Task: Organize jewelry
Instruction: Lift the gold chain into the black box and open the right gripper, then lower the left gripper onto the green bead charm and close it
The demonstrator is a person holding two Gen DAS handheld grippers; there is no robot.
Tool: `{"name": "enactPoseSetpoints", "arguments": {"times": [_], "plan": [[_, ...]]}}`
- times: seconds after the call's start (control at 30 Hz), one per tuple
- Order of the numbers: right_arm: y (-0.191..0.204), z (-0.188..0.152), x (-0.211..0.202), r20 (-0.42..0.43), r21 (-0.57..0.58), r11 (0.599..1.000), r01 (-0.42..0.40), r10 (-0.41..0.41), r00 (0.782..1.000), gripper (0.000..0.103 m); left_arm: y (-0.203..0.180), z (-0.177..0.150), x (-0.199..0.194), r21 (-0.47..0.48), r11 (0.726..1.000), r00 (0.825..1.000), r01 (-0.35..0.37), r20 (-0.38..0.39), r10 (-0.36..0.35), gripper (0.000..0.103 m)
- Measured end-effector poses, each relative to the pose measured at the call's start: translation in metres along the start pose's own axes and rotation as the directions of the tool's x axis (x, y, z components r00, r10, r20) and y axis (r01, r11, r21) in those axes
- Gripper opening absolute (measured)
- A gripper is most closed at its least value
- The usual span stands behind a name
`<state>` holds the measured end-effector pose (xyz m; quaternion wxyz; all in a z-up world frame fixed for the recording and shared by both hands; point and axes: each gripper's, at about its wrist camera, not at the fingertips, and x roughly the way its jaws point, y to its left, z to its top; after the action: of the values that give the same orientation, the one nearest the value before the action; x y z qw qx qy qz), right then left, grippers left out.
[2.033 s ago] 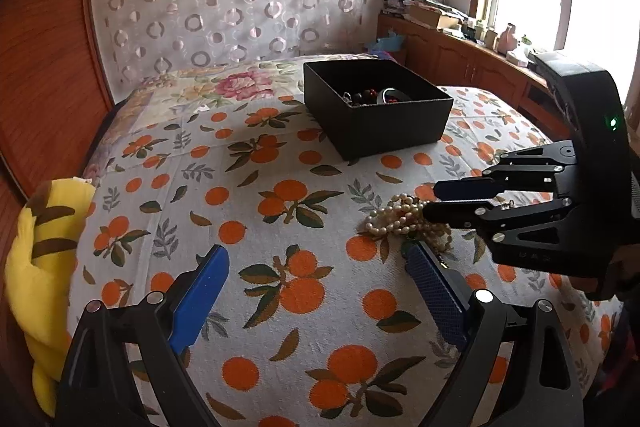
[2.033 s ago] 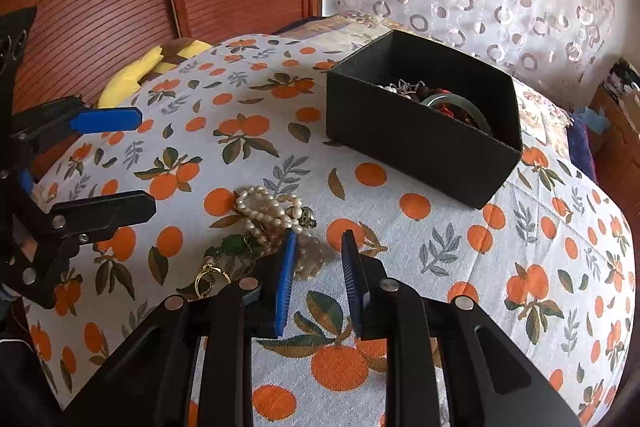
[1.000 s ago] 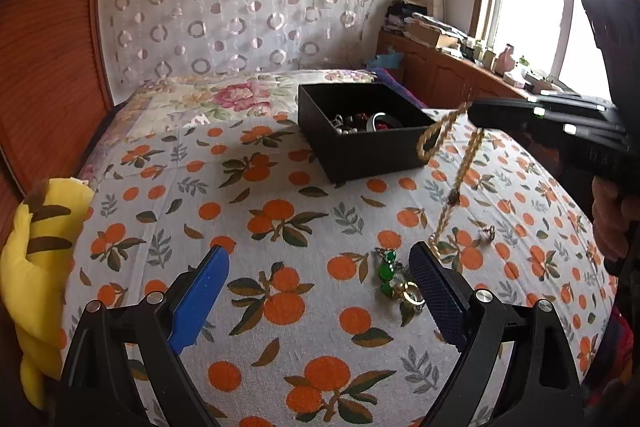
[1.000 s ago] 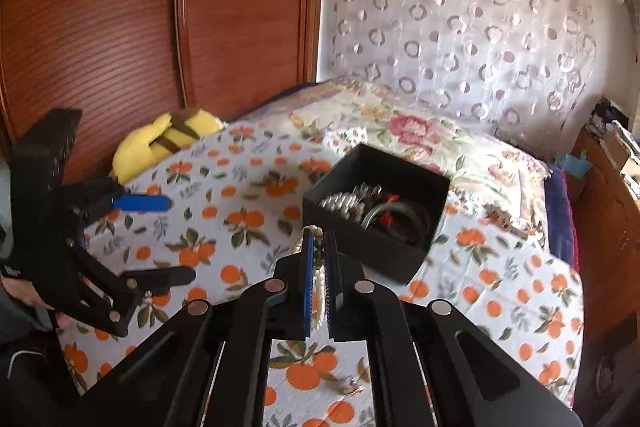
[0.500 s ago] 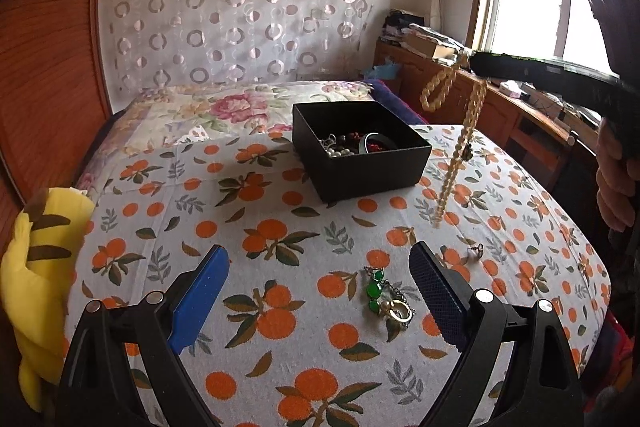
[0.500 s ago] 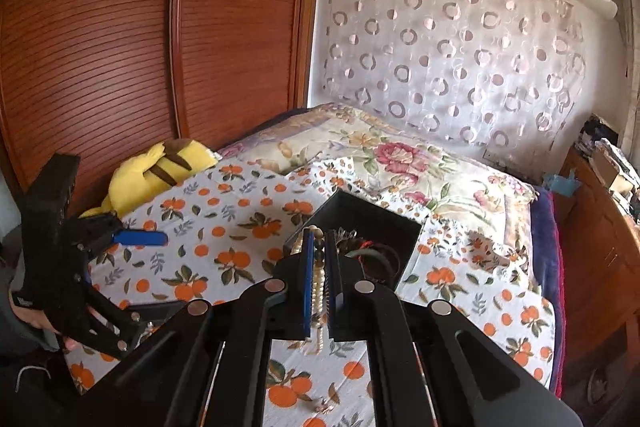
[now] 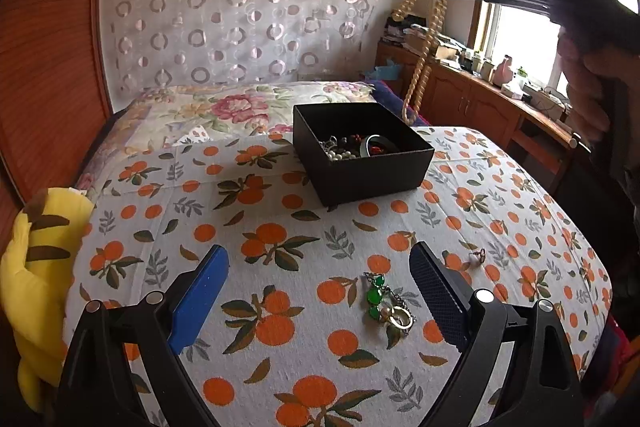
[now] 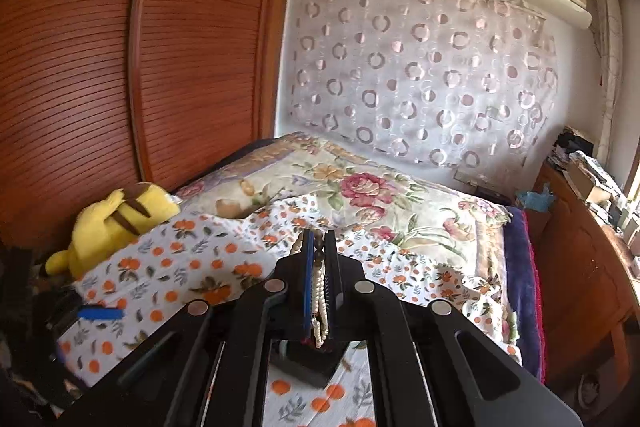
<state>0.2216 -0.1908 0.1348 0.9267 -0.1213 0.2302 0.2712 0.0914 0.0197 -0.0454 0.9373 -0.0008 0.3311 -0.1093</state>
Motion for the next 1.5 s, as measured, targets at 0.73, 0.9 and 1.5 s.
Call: {"name": "enactPoseSetpoints", "arguments": {"times": [0.73, 0.9, 1.5], "plan": [[0.009, -0.113, -0.001, -0.177, 0.053, 0.998, -0.038, 0.047, 0.983, 0.027, -0.002, -0.025, 0.0, -0.011, 1.0, 0.998, 0.029, -0.057, -0.029, 0.088], [0.017, -0.148, -0.013, -0.219, 0.05, 0.997, -0.051, 0.061, 0.974, 0.027, -0.012, -0.031, 0.005, 0.008, 0.999, 0.995, 0.036, -0.09, -0.036, 0.088], [0.017, -0.189, -0.016, -0.278, 0.084, 0.994, -0.068, 0.089, 0.956, 0.027, -0.042, -0.037, 0.026, 0.072, 0.995, 0.981, 0.07, -0.185, -0.056, 0.067]]}}
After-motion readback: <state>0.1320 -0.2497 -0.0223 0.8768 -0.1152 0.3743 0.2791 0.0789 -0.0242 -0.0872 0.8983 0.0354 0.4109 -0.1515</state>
